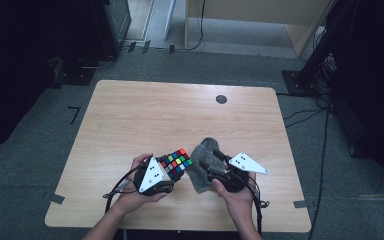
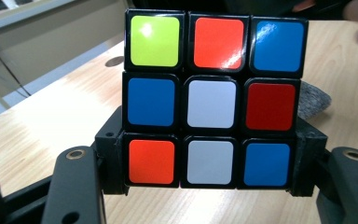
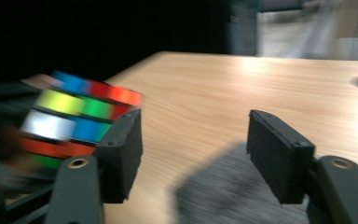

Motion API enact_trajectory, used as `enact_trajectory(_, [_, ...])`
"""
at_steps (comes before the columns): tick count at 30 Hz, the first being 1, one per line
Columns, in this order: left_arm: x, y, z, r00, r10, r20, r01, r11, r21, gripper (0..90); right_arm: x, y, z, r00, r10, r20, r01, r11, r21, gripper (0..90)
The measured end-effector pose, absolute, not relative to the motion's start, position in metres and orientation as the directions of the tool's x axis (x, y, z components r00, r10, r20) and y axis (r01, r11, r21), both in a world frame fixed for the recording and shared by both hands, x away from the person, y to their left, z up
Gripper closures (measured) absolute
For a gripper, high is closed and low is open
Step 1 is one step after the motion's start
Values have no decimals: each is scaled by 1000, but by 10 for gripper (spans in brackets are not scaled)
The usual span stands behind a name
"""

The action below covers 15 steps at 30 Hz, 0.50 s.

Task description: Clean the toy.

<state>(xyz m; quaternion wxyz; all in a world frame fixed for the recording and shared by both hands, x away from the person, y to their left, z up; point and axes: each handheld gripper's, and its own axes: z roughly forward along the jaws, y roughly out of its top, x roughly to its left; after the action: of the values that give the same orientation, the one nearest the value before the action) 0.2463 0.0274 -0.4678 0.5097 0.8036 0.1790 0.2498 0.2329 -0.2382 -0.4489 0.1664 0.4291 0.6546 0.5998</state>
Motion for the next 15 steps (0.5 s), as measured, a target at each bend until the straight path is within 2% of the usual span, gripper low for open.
enact_trajectory(1, [245,27,-467,807,545,227,23,-414,910,338,231,-230,-446,-616,696,370,398,-130,908,296])
enact_trajectory(4, [244,26,-467,807,543,233,15,-413,911,338,229,-218,-446,-643,635,428,445,-145,884,221])
enact_trajectory(9, [241,23,-467,813,529,241,-3,-411,912,338,229,-207,-451,-627,629,460,497,-132,858,172])
enact_trajectory(14, [238,19,-467,817,519,252,-17,-416,909,338,229,-203,-454,-626,629,461,513,-113,851,200])
enact_trajectory(15, [236,18,-468,820,510,261,-26,-421,906,338,228,-201,-454,-631,627,457,512,-107,852,263])
